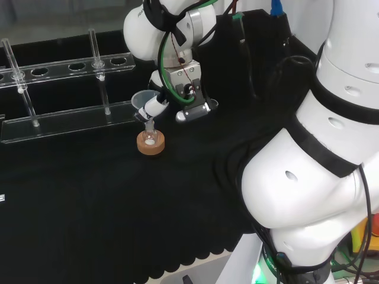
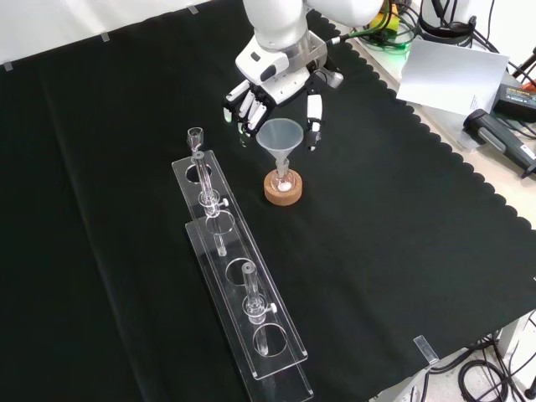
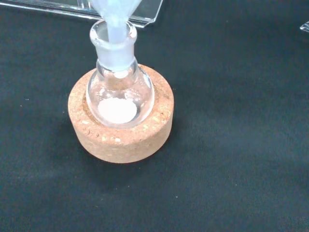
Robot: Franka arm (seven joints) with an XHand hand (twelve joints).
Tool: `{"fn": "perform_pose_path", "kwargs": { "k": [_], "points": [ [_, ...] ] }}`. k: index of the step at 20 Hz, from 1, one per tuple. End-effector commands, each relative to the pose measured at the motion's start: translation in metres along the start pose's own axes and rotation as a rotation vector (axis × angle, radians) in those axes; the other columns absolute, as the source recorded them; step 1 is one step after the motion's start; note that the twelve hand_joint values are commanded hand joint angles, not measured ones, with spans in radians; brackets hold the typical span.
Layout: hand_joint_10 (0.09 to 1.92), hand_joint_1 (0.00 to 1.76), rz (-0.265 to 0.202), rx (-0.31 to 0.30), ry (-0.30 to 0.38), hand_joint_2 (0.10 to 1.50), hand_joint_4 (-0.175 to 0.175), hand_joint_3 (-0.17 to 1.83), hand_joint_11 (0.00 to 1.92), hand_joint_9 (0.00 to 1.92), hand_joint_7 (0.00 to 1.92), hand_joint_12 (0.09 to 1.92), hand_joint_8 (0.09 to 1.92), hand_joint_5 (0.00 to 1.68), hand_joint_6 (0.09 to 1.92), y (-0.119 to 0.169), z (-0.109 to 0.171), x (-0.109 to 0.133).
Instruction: Remove the funnel from the round-bottom flask.
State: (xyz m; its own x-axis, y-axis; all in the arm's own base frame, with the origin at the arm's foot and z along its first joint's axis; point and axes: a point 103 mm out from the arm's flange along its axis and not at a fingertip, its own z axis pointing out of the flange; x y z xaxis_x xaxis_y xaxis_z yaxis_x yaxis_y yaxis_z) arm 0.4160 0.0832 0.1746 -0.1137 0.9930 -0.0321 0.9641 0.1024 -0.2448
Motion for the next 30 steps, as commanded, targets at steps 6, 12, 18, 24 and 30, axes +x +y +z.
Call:
{"fn": "perform_pose_path", "kwargs": {
  "k": [6, 12, 18, 24, 30],
  "points": [
    [0.48, 0.57, -0.026, -0.017, -0.042, 0.75, 0.013, 0.05, 0.0, 0.68, 0.92, 1.15, 0.35, 0.73, 0.09, 0.0, -0.016, -0.002],
    [0.48, 0.57, -0.034, -0.022, -0.046, 0.76, 0.014, 0.05, 0.0, 0.69, 0.94, 1.16, 0.35, 0.74, 0.09, -0.002, -0.026, -0.002],
    [0.47, 0.58, -0.039, -0.031, -0.044, 0.76, 0.017, 0.05, 0.0, 0.71, 0.96, 1.16, 0.35, 0.76, 0.09, -0.003, -0.037, -0.005],
    [0.46, 0.58, -0.038, -0.045, -0.05, 0.76, 0.018, 0.05, 0.0, 0.72, 0.98, 1.16, 0.35, 0.77, 0.09, -0.006, -0.046, -0.009],
    [0.46, 0.58, -0.04, -0.054, -0.046, 0.76, 0.021, 0.06, 0.0, 0.73, 0.99, 1.16, 0.35, 0.78, 0.09, -0.009, -0.055, -0.01]
  ]
}}
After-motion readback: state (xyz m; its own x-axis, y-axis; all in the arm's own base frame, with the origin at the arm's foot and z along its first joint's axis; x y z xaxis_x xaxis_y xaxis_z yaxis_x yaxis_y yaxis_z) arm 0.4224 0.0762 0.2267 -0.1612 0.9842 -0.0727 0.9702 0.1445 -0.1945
